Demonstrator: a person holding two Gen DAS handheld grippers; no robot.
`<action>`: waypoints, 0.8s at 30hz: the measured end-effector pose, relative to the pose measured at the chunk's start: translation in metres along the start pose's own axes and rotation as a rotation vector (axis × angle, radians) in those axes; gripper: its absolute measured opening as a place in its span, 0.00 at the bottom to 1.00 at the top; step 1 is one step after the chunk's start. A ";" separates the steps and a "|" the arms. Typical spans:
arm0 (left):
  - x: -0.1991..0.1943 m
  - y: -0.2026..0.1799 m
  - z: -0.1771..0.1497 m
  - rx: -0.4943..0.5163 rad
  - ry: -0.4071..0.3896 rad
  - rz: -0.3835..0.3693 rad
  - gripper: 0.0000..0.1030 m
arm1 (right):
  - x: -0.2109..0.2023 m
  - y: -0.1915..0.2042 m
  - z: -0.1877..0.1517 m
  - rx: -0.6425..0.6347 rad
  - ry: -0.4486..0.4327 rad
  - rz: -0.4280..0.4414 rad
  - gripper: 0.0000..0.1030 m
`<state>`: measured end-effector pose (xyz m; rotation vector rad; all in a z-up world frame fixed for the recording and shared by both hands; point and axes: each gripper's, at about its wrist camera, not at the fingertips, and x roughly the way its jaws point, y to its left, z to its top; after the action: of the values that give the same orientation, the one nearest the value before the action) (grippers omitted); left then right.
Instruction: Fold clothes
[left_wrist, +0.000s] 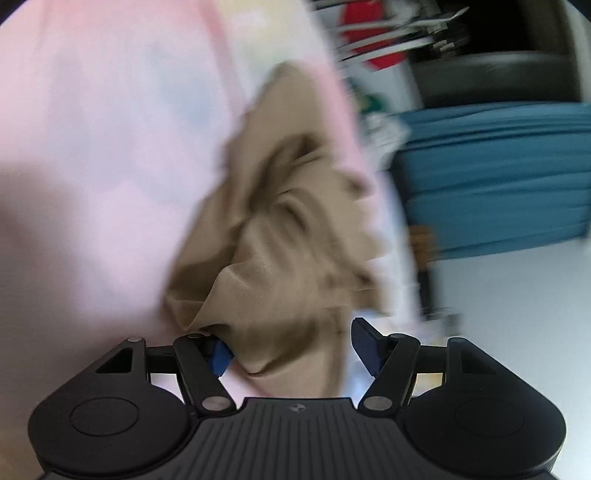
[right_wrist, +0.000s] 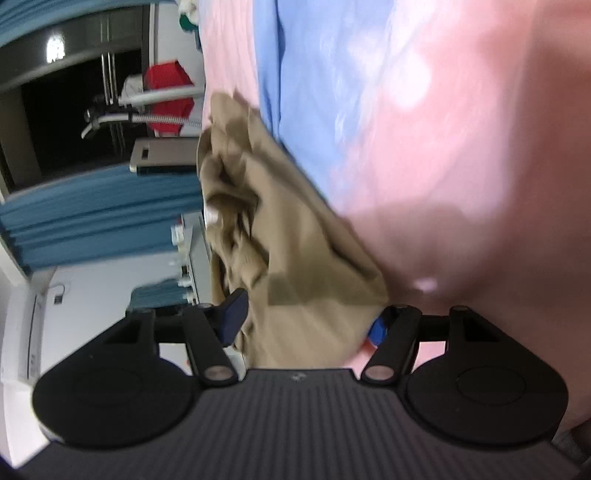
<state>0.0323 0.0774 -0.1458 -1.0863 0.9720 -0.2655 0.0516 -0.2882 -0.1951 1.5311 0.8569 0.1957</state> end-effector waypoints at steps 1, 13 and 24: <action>0.000 0.004 -0.001 -0.021 -0.004 0.004 0.59 | 0.003 0.002 -0.003 -0.024 0.004 -0.009 0.55; -0.024 -0.005 -0.023 -0.014 -0.104 -0.043 0.13 | -0.002 0.041 -0.016 -0.263 -0.008 0.011 0.13; -0.112 -0.069 -0.032 -0.026 -0.139 -0.052 0.11 | -0.053 0.089 -0.050 -0.322 -0.018 0.087 0.13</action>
<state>-0.0397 0.0933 -0.0322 -1.1393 0.8257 -0.2171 0.0193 -0.2734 -0.0859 1.2662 0.7069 0.3652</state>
